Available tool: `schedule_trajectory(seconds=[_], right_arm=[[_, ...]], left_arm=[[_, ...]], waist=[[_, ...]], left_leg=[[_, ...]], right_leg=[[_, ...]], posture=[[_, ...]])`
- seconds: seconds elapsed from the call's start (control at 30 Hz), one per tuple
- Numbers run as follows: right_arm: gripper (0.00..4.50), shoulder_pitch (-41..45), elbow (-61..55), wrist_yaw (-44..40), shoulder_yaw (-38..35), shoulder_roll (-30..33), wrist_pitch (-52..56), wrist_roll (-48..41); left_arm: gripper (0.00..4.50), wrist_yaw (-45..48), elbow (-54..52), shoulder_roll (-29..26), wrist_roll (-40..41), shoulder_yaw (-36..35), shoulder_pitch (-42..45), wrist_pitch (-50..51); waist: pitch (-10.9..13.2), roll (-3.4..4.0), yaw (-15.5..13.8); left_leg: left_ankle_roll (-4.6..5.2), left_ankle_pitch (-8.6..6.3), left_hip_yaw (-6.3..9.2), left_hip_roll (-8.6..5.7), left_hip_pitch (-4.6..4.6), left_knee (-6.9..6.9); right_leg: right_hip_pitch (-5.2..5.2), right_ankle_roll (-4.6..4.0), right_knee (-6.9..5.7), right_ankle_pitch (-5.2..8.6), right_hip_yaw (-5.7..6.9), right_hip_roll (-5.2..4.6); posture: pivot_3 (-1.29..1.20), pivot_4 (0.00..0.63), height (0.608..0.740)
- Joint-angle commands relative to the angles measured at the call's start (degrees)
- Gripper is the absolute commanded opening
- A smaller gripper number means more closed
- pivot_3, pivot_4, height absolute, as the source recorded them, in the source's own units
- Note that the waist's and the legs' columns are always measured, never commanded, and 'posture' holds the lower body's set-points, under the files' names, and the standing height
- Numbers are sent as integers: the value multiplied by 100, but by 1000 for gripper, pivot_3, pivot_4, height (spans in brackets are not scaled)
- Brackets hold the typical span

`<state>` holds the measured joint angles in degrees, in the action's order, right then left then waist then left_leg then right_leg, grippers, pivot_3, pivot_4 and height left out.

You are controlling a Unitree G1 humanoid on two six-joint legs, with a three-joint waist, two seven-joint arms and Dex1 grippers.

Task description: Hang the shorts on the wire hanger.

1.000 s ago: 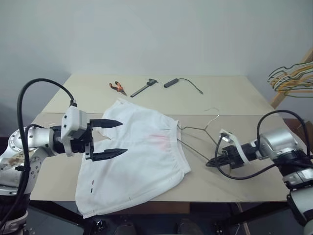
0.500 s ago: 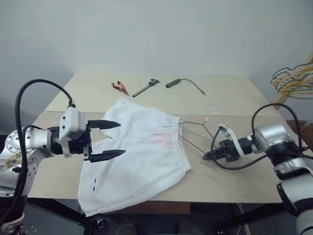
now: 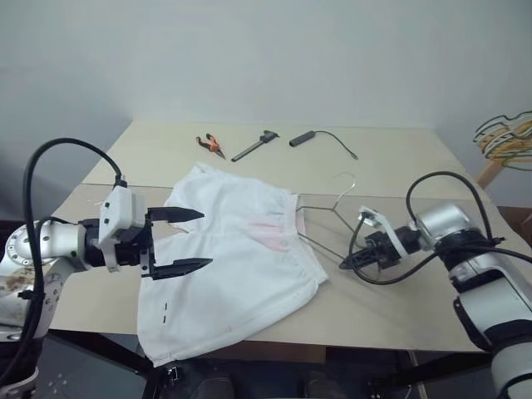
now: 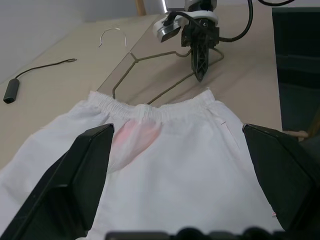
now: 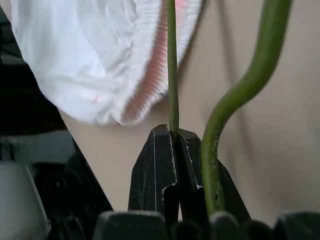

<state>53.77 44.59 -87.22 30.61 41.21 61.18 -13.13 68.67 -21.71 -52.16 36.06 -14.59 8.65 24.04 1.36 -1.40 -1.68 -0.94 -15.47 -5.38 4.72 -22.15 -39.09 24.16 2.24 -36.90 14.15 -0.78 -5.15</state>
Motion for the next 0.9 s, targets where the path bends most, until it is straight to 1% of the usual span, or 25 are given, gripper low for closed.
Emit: schedule_trajectory(seconds=[0.03, 0.2, 0.33, 0.4, 0.47, 0.6, 0.73, 0.9], right_arm=[[0, 595, 808, 443, -441, -300, -291, 208], [0, 900, 1431, 809, -907, -545, -526, 318], [0, 906, 1528, 650, -1015, -602, -645, 427], [0, 837, 1351, 181, -775, -580, -736, 550], [0, 819, 1313, 37, -644, -615, -805, 704], [0, 978, 1709, 359, -881, -775, -967, 845], [0, 1125, 2073, 455, -932, -1006, -1177, 1045], [0, 1300, 2512, 822, -1265, -1261, -1383, 1131]], left_arm=[[4484, -56, -140, -44, 46, -132, 60, -98], [4484, -90, -183, -31, 49, -145, 20, -119], [4484, -102, -242, -35, 64, -192, -73, -127], [4484, -111, -255, -36, 56, -186, -85, -134], [4484, -118, -263, -38, 58, -189, -78, -128], [4484, -126, -267, -33, 50, -183, -72, -135], [4484, -159, -326, -13, 61, -182, -103, -132], [4484, -207, -388, -1, 75, -205, -164, -136]], waist=[[0, 0, 38], [0, 0, 20], [0, 0, -51], [0, 1, -63], [0, 1, -64], [0, 0, -61], [0, 1, -56], [0, 1, -65]], left_leg=[[-3, 2, -2, 0, 3, 1], [-9, 8, 1, 0, 5, 9], [-9, 7, 0, -1, -5, 10], [-9, 7, 1, -1, -5, 10], [-9, 7, 1, 0, -3, 9], [-12, 9, 1, 0, 3, 8], [-12, 9, 1, 0, 2, 9], [-14, 10, 1, 0, 2, 9]], right_leg=[[-1, -4, -1, -2, -1, 0], [1, -6, -4, -3, -2, 2], [4, -5, 7, -4, -1, 0], [5, -5, 6, -4, 0, 1], [5, -5, 1, -4, 0, 1], [2, -6, -7, -4, 0, 1], [4, -6, -7, -4, -1, 2], [3, -6, -8, -4, -1, 2]], posture=[[139, 0, 740], [148, 0, 740], [150, 0, 740], [153, 0, 740], [154, 0, 740], [156, 0, 740], [161, 0, 740], [175, 0, 740]])
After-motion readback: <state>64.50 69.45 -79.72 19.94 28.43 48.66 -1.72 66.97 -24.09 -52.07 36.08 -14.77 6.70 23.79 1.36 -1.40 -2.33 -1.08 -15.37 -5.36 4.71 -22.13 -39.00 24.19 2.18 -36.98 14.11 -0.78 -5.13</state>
